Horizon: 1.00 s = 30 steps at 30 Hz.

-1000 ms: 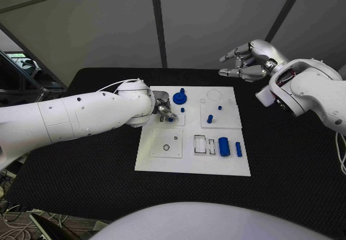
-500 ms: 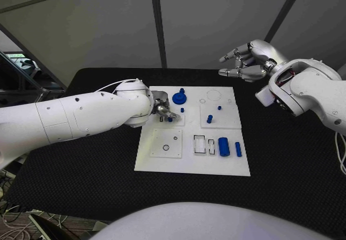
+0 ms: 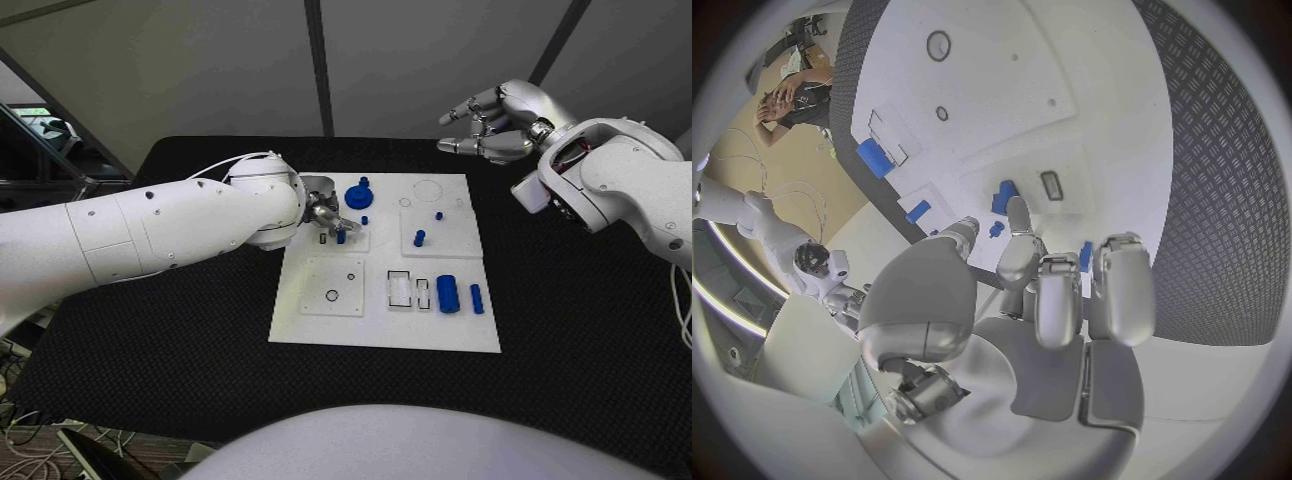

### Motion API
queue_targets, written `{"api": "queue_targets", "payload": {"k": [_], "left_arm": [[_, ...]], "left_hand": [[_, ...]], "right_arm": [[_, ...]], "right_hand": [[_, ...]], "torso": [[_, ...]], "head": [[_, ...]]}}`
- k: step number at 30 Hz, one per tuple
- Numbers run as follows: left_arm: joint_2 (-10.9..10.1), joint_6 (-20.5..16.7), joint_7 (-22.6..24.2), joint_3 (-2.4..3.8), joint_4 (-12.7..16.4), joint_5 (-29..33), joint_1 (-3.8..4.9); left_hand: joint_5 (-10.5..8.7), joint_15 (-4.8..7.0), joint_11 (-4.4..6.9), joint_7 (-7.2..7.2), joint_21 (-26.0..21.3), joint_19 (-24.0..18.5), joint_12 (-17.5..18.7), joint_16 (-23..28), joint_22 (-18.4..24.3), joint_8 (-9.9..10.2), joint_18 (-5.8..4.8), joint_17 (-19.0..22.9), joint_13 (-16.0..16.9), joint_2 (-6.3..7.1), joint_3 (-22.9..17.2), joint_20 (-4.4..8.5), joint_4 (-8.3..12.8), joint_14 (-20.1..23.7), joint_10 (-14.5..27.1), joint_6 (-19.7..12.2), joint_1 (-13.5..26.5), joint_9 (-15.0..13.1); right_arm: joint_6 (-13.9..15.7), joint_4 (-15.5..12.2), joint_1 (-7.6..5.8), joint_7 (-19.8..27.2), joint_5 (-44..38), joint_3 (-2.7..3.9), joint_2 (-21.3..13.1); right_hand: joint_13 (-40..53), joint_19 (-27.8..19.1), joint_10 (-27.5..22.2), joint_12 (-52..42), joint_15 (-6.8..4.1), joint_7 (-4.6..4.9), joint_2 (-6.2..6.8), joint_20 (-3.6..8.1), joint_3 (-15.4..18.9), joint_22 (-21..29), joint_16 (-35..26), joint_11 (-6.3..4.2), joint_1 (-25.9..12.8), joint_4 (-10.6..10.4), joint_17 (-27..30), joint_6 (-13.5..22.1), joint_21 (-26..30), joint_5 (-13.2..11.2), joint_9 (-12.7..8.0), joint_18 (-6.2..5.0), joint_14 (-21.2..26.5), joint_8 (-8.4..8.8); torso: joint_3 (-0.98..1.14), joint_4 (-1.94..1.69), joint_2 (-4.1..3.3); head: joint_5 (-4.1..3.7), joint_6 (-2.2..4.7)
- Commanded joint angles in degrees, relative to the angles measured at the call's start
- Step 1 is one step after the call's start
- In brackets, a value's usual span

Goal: Assemble the parts on the task board

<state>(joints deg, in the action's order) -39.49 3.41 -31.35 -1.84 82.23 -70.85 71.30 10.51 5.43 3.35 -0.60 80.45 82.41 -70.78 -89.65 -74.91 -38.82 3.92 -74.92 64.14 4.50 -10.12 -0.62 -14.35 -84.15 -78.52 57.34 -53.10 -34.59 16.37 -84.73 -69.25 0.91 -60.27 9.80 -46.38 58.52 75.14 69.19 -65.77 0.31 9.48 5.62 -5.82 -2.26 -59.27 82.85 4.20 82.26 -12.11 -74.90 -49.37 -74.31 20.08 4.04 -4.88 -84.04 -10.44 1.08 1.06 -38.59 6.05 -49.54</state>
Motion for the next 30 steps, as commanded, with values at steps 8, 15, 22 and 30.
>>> {"api": "queue_targets", "payload": {"k": [8, 15, 22, 30], "left_arm": [[-1.13, 0.57, -0.08, 5.23, 0.04, 3.09, 0.2], [-1.59, 8.14, 0.34, 7.31, -3.54, 5.72, 2.84], [0.4, 9.52, 0.88, 7.67, -9.6, 6.52, 4.78], [1.45, 9.38, 1.1, 7.72, -12.53, 6.64, 5.29]], "left_hand": [[0.03, -0.55, -1.54, -1.4, -4.46, -2.82, 5.82, -0.23, -0.78, 2.12, 0.17, -14.9, -7.09, -0.4, 3.28, -0.72, -1.14, -5.79, 4.82, -2.94, -2.83, 0.86], [0.22, -3.11, -4.59, -4.75, -15.57, -10.6, 16.73, 8.23, 8.77, 7.77, 2.65, -3.72, -19.62, -1.82, 6.47, -3.03, -1.9, -1.04, 15.31, -8.28, -6.57, 3.96], [-1.03, -5.16, -6.84, -7.14, -26.23, -17.05, 20.35, 15.84, 17.25, 13.63, 4.74, 5.09, -23.75, -2.58, 10.04, -5.2, -2.12, 3.47, 20.8, -12.18, -8.52, 8.5], [-0.51, -4.94, -6.49, -6.72, -23.96, -14.18, 19.32, 13.0, 14.89, 13.41, 4.21, 2.3, -24.57, -3.89, 11.93, -5.22, -2.11, 1.59, 20.24, -8.38, -10.91, 10.07]], "right_arm": [[-0.16, 0.48, -0.09, 0.22, -0.11, 0.06, -0.03], [-0.21, 0.9, -0.09, 0.22, -0.1, 0.06, 0.08], [-0.24, 1.41, -0.09, 0.22, -0.09, 0.06, 0.36], [-0.34, 1.64, -0.09, 0.22, -0.09, 0.06, 0.6]], "right_hand": [[-0.08, -0.39, -0.44, 0.37, -0.5, -0.11, -0.24, -0.06, -0.02, 0.05, -0.33, 0.06, -0.26, -0.39, -1.8, -0.27, 0.33, 0.32, -0.07, -1.12, -2.67, -0.33], [-0.08, -0.39, -0.44, 0.37, -0.5, -0.11, -0.24, -0.06, -0.02, 0.05, -0.33, 0.06, -0.26, -0.39, -1.8, -0.27, 0.33, 0.32, -0.07, -1.12, -2.67, -0.33], [0.03, -0.41, -0.33, 0.26, -0.5, -0.11, -0.25, -0.06, 0.02, 0.13, -0.33, 0.06, -0.38, -0.5, -1.82, -0.23, 0.39, 0.36, -0.08, -1.13, -2.68, -0.34], [0.05, -0.38, -0.31, 0.24, -0.51, -0.12, -0.27, -0.06, 0.0, 0.08, -0.31, 0.06, -0.37, -0.5, -1.86, -0.22, 0.37, 0.39, -0.08, -1.12, -2.69, -0.35]], "torso": [[0.01, -0.08, 0.02], [0.06, 0.01, -0.02], [0.02, -0.06, -0.02], [-0.01, -0.04, 0.04]], "head": [[-0.17, 0.34], [-0.19, 0.9], [-0.13, 1.36], [0.0, 1.81]]}}
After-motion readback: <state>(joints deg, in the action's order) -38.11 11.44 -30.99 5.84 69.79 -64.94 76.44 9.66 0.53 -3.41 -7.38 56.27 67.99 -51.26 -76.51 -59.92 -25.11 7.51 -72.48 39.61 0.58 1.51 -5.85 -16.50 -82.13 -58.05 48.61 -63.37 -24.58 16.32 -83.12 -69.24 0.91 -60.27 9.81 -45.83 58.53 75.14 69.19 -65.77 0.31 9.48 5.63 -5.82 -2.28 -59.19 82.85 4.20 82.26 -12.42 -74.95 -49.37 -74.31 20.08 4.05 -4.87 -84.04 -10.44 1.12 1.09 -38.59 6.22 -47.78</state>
